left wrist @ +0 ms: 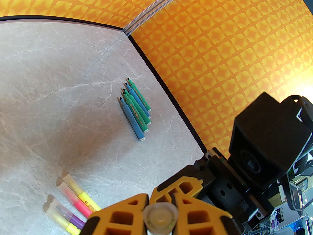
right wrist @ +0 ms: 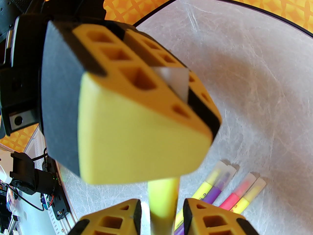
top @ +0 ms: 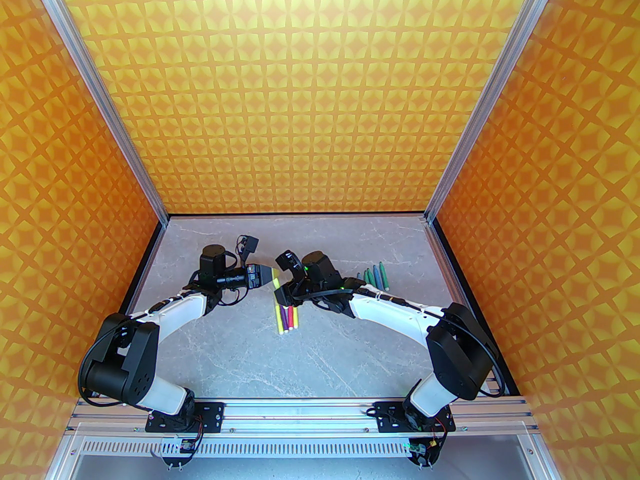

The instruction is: Open the pen caps

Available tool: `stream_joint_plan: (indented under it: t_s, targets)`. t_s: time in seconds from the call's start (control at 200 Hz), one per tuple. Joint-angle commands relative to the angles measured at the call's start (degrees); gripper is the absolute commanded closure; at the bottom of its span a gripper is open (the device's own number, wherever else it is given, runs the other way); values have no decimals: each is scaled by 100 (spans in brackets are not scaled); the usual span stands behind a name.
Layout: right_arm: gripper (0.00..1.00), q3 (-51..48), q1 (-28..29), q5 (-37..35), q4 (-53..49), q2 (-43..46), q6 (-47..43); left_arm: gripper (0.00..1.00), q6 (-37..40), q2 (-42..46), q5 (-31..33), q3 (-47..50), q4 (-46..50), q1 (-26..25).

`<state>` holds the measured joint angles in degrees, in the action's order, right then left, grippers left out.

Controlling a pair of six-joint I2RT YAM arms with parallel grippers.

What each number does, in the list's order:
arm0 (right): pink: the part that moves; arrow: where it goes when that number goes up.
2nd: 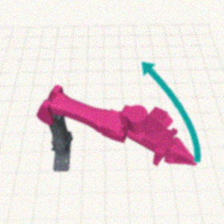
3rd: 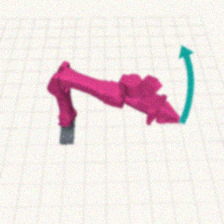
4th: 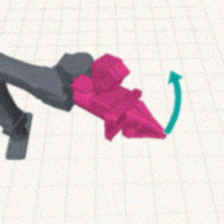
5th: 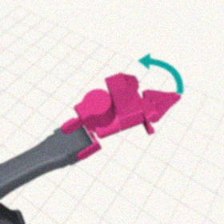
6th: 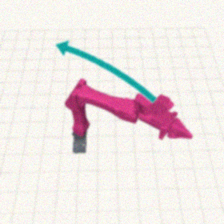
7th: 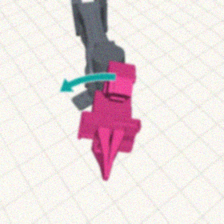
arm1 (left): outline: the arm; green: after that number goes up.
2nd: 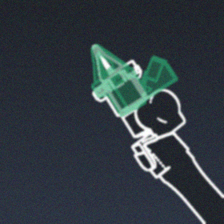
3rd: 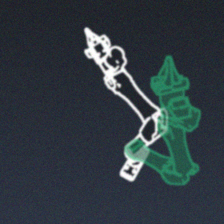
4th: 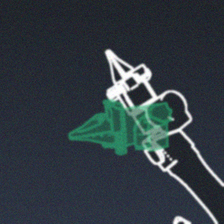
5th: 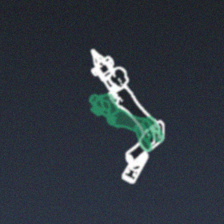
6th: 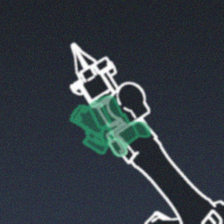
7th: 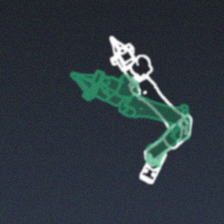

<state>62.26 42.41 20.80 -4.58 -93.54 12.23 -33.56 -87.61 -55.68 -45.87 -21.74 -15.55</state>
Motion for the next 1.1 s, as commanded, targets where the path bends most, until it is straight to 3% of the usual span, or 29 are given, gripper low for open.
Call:
stream_joint_plan:
  t_s: [0.0, 0.255, 0.48, 0.75, 1.095]
  targets:
    - [70, 82, 30, -33, 168, -134, 56, 86, -97, 16, -148, -160, -164, -36]
    - [81, 9, 30, -23, 100, -122, 31, 87, -153, 12, -154, -191, -243, -36]
    - [100, -375, 30, -21, 69, 107, -15, 90, -227, 21, -147, -228, -320, -20]
    - [100, -1115, 30, 75, 433, 471, 24, 95, -763, -180, -95, -263, -932, 34]
    - [100, -1652, 29, 28, 720, 668, 93, 100, -889, -162, 159, -297, -861, 111]
